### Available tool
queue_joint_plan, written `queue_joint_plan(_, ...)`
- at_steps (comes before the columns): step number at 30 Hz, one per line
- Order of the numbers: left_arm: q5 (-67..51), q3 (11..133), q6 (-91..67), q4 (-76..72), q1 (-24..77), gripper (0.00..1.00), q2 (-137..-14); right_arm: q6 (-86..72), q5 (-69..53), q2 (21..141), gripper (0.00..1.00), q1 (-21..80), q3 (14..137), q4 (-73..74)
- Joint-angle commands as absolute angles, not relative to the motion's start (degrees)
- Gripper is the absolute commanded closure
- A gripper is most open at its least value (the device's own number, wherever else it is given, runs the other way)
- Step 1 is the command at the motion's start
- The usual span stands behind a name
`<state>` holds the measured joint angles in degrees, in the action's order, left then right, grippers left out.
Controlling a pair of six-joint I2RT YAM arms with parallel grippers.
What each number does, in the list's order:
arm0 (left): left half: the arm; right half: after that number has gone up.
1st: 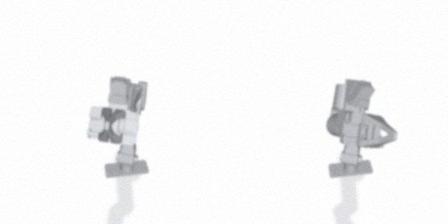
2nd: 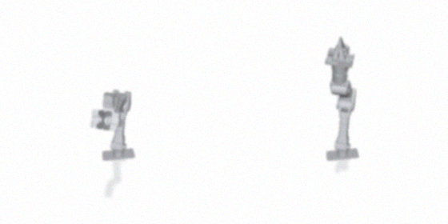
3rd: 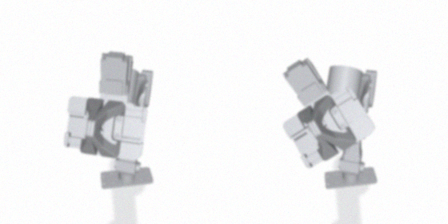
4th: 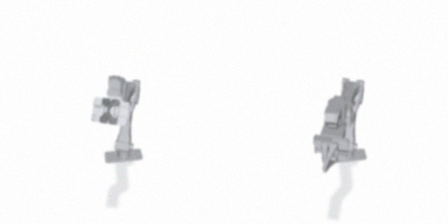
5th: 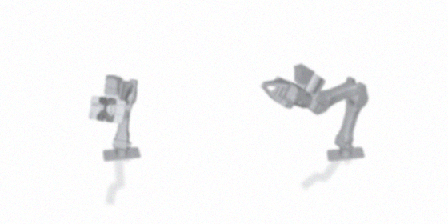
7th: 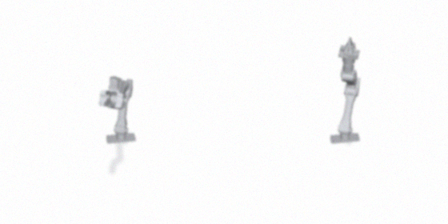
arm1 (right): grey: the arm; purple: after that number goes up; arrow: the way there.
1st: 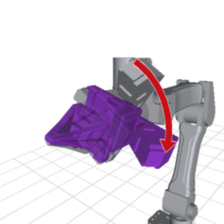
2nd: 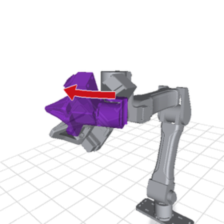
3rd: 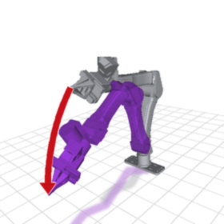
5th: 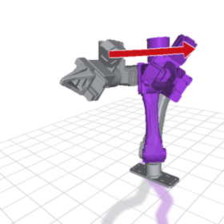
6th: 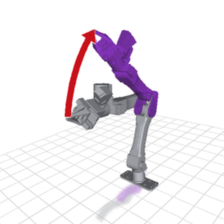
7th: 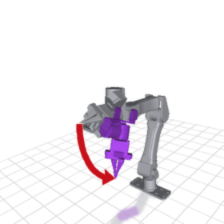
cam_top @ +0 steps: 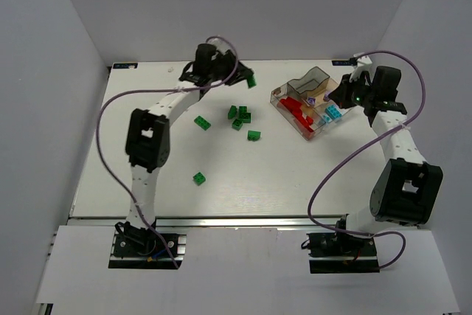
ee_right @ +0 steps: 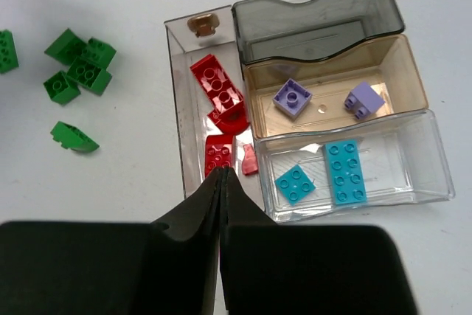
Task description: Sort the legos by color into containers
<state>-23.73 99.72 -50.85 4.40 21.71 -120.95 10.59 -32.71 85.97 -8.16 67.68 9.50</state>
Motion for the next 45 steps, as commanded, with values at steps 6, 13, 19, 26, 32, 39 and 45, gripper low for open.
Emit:
queue_joint_plan(6, -20.85, 127.36, -47.72, -11.48, 28.91, 1.00, -140.97, 5.54, -31.20, 80.07, 1.00, -10.55, 67.50, 5.36)
queue_joint_plan(13, -5.64, 132.98, -47.46, -25.21, 33.13, 1.00, -148.62, 4.66, -32.08, 78.49, 1.00, -12.13, 63.55, 4.84)
queue_joint_plan(19, 5.70, 133.68, -48.34, -27.33, 35.24, 1.00, -151.35, 4.83, -33.84, 79.18, 0.98, -12.13, 60.91, 2.12)
queue_joint_plan(26, 13.18, 135.61, -51.50, -32.25, 37.44, 1.00, -155.91, 4.13, -36.12, 82.52, 0.82, -11.78, 60.82, 0.70)
queue_joint_plan(32, 12.39, 135.79, -53.96, -34.36, 37.97, 1.00, -158.20, 3.87, -37.26, 84.38, 0.81, -11.95, 61.79, 0.88)
queue_joint_plan(39, 10.28, 136.49, -56.34, -35.16, 37.97, 1.00, -160.22, 4.13, -37.44, 84.29, 0.81, -11.87, 59.86, 0.88)
queue_joint_plan(45, 9.93, 136.58, -57.92, -35.59, 38.50, 1.00, -161.19, 4.04, -37.79, 84.11, 0.81, -11.95, 59.15, 0.88)
